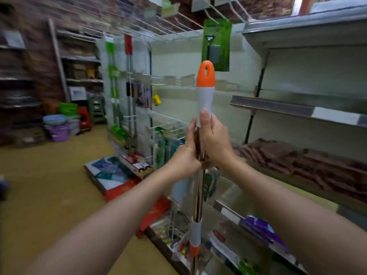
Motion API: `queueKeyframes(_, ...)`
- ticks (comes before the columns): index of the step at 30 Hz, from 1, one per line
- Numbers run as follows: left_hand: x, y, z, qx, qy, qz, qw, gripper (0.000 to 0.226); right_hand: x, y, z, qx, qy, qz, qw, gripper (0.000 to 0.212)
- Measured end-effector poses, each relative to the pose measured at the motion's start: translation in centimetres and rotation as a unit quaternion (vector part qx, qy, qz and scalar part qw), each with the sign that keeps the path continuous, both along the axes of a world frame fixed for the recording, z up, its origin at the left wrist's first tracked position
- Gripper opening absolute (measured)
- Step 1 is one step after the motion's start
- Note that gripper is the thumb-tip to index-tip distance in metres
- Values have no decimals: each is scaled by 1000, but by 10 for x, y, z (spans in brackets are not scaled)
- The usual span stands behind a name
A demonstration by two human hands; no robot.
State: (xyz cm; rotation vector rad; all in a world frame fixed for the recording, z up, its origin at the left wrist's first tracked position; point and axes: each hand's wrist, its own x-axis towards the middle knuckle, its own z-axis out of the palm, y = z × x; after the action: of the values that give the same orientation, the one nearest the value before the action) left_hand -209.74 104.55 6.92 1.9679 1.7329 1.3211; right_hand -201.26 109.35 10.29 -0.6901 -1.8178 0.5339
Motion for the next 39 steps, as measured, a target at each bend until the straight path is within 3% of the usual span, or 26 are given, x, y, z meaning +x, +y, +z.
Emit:
queueKeyframes(4, -72, -4, 25, -20, 32, 52, 998, 103, -73, 1, 9, 37, 18, 51, 998, 49)
queueKeyframes(8, -137, -7, 31, 2, 10, 120, 993, 106, -145, 5, 21, 58, -1, 102, 993, 55)
queueKeyframes(13, -215, -3, 25, 63, -55, 176, 981, 99, -236, 24, 35, 47, 19, 155, 987, 34)
queueKeyframes(20, -337, 36, 34, 16, 27, 207, 978, 99, -367, 70, 45, 66, 49, 203, 976, 20)
queueKeyframes(27, -466, 65, 68, 21, 66, 241, 968, 120, -497, 106, 70, 46, 68, 259, 962, 25)
queueKeyframes(39, -734, 104, 46, 52, -12, 194, 980, 121, -754, 140, 59, 47, 64, 257, 963, 23)
